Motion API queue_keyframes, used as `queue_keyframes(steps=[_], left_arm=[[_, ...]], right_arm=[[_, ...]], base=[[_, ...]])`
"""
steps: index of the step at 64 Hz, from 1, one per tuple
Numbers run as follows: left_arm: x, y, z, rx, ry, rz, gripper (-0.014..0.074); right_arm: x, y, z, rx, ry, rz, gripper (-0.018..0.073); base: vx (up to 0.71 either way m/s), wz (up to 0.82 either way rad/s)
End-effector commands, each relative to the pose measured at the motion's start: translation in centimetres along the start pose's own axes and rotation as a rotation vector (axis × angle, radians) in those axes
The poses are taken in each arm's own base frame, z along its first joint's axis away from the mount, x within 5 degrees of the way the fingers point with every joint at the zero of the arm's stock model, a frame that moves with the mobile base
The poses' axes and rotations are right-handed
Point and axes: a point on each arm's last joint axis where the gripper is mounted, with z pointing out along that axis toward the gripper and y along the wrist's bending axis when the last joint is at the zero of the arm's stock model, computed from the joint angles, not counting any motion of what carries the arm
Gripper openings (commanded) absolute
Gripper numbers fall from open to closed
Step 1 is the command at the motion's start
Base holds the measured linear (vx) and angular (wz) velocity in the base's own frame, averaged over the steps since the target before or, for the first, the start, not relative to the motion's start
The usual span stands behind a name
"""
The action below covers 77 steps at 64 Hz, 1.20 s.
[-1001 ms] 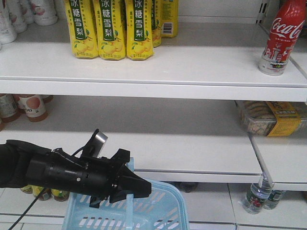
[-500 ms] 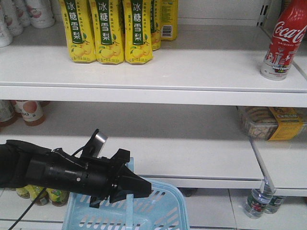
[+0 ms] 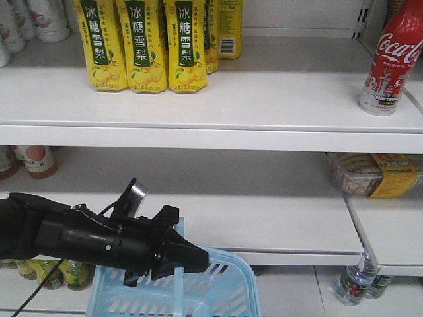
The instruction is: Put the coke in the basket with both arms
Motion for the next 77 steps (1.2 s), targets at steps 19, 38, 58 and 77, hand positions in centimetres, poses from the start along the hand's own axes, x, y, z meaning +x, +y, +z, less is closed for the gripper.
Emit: queue_keyframes(steps=[19,38,58,77], left_arm=[[0.38,-2.53,-0.55,0.112,0.009,0.040,-0.0006],[0.38,-2.53,-0.55,0.112,0.009,0.040,-0.0006],[0.38,-2.53,-0.55,0.112,0.009,0.040,-0.0006],[0.38,-2.53,-0.55,0.112,0.009,0.040,-0.0006]], right_arm=[[-0.49,-0.07,-0.07,0.011,-0.081,-0.006,-0.0010],[-0.49,-0.07,-0.07,0.011,-0.081,-0.006,-0.0010],[-0.49,-0.07,-0.07,0.011,-0.081,-0.006,-0.0010],[-0.49,-0.07,-0.07,0.011,-0.081,-0.006,-0.0010]], base=[[0.03,-0.01],[0.03,-0.01],[0.02,-0.01],[0.00,0.00]])
